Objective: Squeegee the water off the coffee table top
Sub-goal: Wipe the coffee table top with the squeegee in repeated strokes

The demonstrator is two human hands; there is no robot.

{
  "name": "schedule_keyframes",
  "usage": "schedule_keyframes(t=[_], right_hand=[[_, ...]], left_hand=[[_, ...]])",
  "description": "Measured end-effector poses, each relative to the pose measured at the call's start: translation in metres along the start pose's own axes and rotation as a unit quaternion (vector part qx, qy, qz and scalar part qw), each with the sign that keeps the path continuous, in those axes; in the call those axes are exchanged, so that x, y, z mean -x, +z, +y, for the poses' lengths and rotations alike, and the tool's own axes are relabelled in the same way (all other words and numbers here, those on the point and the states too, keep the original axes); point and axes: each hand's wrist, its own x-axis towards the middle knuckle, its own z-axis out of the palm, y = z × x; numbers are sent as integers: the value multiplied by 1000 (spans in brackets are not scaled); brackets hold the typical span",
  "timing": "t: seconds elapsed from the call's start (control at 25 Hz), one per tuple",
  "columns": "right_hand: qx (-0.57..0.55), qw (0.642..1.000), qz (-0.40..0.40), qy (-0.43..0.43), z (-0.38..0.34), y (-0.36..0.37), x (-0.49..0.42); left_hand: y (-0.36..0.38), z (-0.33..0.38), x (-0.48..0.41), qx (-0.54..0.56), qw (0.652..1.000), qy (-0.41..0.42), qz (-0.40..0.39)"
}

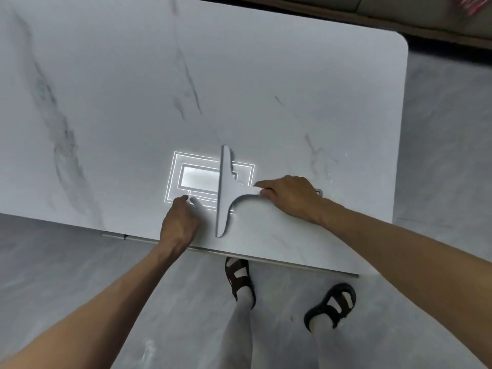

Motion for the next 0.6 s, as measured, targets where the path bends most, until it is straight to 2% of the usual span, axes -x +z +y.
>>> schedule_keyframes(t=[0.2,0.32,0.56,0.6], right_hand=[[0,997,31,76,100,13,121],[-2,995,12,97,152,24,179],[45,998,-3,54,239,3,206],[58,998,-2,39,252,-4,208]], left_hand=[[57,64,33,-13,993,114,-43],[103,105,65,-92,977,181,-68],[177,170,132,-77,981,156,-84],[187,176,139,-61,979,157,-112]])
